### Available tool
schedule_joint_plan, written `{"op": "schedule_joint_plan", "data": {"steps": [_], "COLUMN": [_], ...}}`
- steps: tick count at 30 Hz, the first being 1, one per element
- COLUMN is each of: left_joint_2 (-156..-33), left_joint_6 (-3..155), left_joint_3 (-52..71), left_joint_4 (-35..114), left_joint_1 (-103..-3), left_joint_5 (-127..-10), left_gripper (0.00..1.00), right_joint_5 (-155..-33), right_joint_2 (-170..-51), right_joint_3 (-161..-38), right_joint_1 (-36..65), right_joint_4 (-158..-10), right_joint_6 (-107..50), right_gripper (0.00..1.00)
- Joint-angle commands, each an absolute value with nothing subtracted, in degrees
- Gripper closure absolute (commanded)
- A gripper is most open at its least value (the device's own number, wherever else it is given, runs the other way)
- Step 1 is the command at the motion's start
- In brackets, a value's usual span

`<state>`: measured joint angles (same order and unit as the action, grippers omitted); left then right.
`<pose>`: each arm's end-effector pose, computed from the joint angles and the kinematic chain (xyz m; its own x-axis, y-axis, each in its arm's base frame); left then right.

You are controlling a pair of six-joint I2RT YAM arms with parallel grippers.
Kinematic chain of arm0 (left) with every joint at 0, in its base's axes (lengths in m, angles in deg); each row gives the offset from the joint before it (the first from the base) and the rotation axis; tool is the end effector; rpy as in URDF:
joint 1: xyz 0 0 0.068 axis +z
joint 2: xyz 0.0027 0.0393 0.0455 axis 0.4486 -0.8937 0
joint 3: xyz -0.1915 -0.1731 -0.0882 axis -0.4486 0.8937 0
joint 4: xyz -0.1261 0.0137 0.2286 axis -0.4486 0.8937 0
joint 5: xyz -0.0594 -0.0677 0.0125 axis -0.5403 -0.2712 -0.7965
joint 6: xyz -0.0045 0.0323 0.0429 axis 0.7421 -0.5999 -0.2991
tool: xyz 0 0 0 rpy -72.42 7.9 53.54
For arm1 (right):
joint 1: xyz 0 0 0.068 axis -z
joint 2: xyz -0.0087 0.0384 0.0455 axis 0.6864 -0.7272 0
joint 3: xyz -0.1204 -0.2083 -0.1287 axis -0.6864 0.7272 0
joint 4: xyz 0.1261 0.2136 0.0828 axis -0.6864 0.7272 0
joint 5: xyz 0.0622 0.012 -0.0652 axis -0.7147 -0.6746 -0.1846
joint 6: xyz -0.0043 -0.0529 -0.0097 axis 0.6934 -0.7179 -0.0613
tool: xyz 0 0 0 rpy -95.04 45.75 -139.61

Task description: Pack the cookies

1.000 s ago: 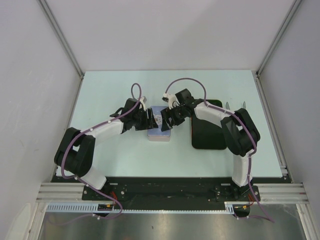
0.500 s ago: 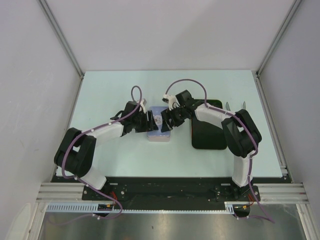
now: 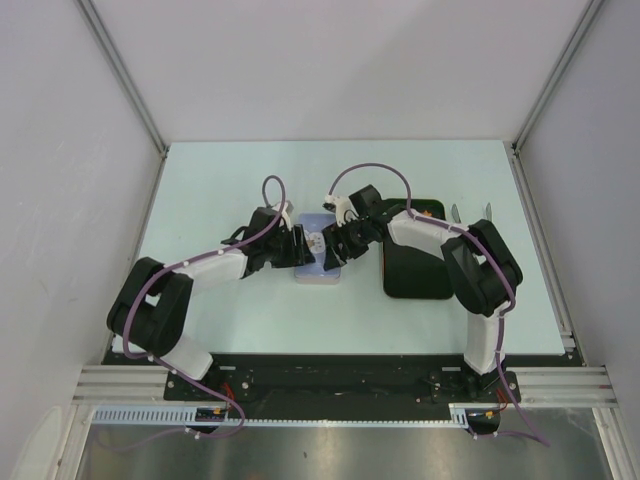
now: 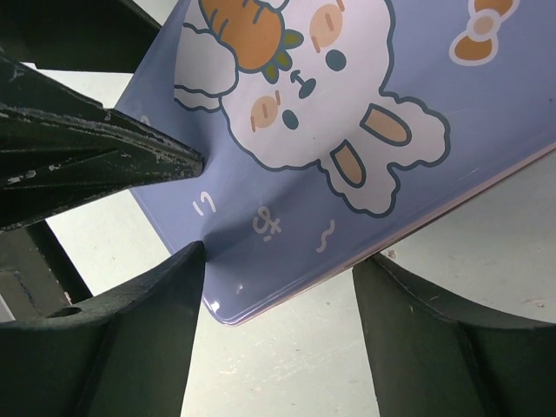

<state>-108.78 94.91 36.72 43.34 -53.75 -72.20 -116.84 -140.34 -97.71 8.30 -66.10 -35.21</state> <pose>0.2722 -0.1474 0.1711 -0.8414 -0.1198 -0.5269 0.1751 0.8621 -0.4755 0.3216 0.2475 0.1726 -0.6778 -0.4756 -0.5608 -0.7277 0.5429 0.4191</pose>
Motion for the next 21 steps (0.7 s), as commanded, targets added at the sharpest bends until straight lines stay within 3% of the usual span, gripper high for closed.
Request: {"op": "schedule_joint_plan", "data": {"steps": [1,5,8,13,21], "left_joint_2": [-109.6,-110.5,-110.4,-108.5,-104.1], "left_joint_6": [96.4,96.0,95.8,95.0,93.3], "left_joint_3": [37.3,36.2,36.0,35.2,33.4], "left_joint_4": [41.8,41.8,41.8,42.2,44.1], "left_joint_1": [-56.1,-56.1,-56.1,-56.1,-55.7], "left_joint_5": [-75.6,-76.2,-76.0,-74.2,-71.6], "left_gripper": [0.43,0.55,0.58,0.39,0.32], "right_joint_5": [-113.2,-113.1,-113.1,-113.1,-111.9], "right_joint_2": [-144.5,-144.5,-144.4,-142.4,-135.3], "right_joint_3": [-94.7,-94.8,-94.8,-94.8,-95.1], "right_joint_1": [5.3,5.6,6.2,7.7,9.7], "right_joint_4": [-59.4,-59.8,-59.7,-59.8,-61.1], "right_joint_6": [-39.2,-39.4,-39.4,-39.3,-39.4], "right_gripper": [0.36,0.42,0.41,0.30,0.22]}}
